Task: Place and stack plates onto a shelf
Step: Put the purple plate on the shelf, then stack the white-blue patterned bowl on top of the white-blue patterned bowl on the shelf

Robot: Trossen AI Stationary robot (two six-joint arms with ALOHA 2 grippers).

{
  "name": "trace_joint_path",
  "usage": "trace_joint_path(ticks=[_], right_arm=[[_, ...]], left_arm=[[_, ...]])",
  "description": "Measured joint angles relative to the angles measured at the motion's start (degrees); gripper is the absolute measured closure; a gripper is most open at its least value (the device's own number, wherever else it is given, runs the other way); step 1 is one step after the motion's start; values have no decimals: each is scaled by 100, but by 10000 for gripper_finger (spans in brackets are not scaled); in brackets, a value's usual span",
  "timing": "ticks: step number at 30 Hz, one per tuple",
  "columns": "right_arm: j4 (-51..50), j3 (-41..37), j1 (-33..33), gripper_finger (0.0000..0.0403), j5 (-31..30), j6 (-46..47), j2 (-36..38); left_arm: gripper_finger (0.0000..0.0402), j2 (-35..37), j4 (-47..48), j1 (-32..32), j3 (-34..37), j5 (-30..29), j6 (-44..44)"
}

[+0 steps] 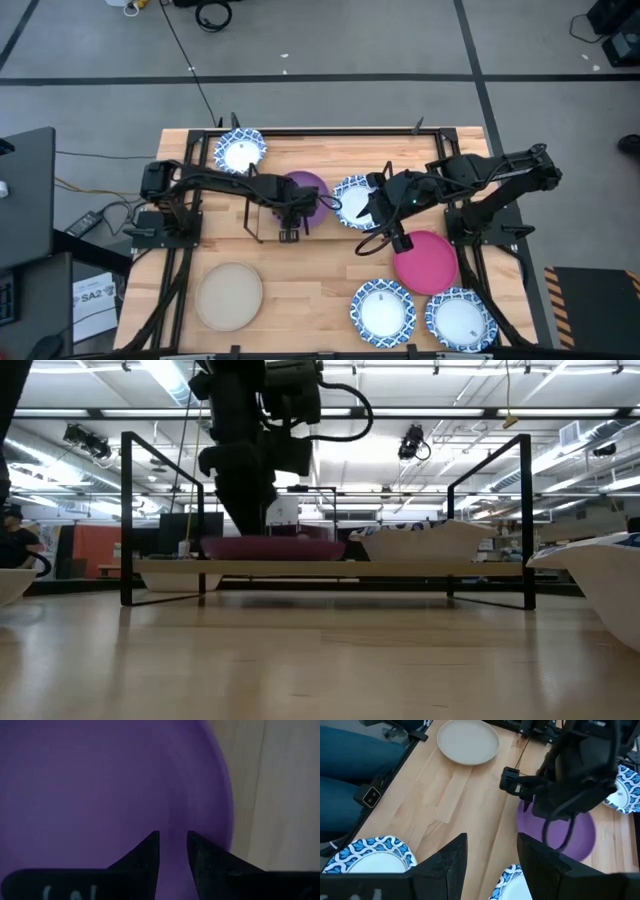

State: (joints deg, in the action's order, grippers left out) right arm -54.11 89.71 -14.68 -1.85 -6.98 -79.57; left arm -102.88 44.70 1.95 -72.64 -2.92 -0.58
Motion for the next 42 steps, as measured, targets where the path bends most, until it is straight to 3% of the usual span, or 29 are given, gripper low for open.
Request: trace_joint_path(ticks=[24,34,42], right_arm=[[-3,0,-8,224,58,146,2],[47,0,-370,224,186,490,2],[732,-369,-787,224,192,999,7]], left_arm=[[296,-37,60,-198,-17,2,160],[299,492,208,-396,-28,5,394],[299,1031,702,-758,-31,16,750]])
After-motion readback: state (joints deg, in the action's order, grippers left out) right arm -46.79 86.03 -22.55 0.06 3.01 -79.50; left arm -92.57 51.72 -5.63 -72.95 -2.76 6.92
